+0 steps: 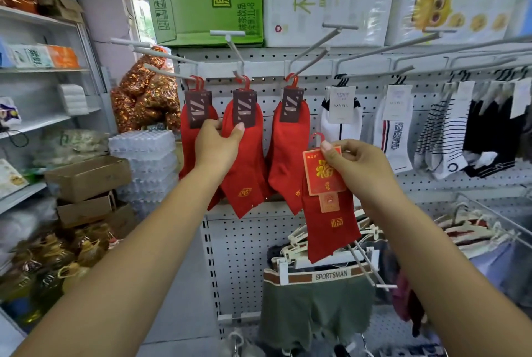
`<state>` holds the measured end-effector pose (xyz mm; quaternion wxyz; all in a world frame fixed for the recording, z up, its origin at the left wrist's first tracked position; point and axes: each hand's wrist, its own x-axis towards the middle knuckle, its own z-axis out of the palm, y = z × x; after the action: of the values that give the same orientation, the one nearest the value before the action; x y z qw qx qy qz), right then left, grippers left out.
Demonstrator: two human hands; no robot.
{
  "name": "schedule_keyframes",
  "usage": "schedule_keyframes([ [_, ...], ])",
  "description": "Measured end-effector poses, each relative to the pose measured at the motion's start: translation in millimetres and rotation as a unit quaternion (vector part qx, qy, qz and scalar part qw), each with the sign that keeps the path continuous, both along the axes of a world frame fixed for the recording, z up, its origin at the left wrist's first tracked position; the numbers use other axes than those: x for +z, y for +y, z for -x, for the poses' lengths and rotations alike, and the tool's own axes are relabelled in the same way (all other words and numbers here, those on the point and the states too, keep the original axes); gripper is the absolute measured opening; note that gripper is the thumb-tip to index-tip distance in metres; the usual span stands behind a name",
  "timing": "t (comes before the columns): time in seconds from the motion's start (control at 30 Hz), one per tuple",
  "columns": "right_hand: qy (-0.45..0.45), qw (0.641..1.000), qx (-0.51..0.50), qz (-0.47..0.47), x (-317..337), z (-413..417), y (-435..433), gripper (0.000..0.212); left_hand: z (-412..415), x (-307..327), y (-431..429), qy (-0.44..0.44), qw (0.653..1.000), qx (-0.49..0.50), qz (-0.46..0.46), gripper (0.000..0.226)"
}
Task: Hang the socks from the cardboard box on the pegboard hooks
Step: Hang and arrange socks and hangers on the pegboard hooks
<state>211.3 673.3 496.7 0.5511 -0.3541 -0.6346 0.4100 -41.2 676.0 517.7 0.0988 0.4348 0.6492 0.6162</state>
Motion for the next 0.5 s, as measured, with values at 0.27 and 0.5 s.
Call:
schedule_keyframes([
  [0.27, 0.064, 0.998, 0.016, 0.004, 0.7, -59.5, -11.8, 0.024, -102.0, -32.0, -59.9, 0.104, 0.991, -0.063, -0.058, 0.023],
  [0.5, 0.161, 0.986, -0.031, 0.042, -3.7, -174.1, -31.0, 0.049, -242.1, -31.3, -88.3, -0.016, 0.931, -0.347, 0.116, 0.027],
])
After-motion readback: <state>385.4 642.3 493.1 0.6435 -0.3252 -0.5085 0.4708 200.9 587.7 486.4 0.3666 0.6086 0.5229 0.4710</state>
